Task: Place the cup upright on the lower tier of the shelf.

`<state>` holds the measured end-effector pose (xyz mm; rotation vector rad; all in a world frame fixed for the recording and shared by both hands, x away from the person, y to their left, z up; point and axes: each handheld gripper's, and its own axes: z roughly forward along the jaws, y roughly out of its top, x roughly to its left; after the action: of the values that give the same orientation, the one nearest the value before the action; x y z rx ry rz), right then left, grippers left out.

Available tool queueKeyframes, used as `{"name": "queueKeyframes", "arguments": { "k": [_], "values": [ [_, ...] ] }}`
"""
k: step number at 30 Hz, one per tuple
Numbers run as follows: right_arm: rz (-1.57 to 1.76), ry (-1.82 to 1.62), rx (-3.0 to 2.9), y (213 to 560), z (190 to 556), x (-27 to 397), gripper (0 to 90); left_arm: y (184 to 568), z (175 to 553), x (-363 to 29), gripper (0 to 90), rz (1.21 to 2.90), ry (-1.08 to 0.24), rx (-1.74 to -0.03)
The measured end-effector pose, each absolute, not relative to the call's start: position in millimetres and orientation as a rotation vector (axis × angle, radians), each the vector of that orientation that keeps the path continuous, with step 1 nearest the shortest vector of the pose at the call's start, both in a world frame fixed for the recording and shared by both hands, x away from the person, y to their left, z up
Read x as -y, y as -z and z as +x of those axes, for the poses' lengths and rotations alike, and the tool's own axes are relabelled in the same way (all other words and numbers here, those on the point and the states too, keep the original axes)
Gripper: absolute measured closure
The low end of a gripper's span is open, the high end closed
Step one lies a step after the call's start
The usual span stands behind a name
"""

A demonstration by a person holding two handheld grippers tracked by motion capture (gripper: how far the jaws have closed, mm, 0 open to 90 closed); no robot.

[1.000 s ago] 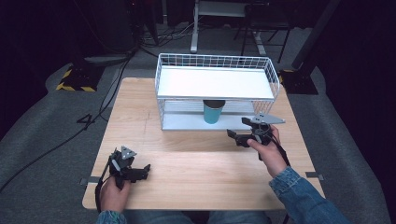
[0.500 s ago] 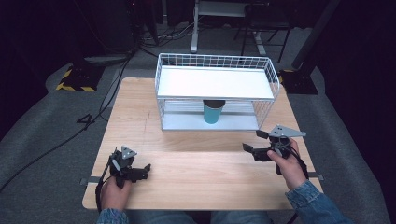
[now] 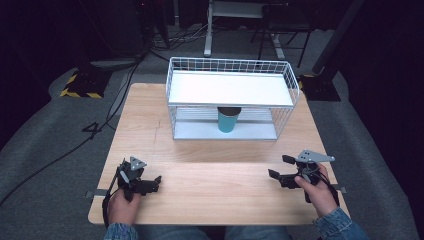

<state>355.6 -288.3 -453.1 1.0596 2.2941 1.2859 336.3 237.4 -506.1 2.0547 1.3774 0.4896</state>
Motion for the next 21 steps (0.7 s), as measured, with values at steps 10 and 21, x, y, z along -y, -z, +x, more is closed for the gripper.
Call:
{"name": "queueKeyframes", "arguments": {
  "k": [10, 21],
  "values": [
    [1.091, -1.15, -2.31, 481, 351, 298, 16.1, 506, 337, -237, 0.1, 2.055, -0.488, -1.377],
    [1.143, -1.106, -2.366, 504, 351, 301, 15.8, 506, 337, -237, 0.0, 2.055, -0.488, -1.377]
  ]
}}
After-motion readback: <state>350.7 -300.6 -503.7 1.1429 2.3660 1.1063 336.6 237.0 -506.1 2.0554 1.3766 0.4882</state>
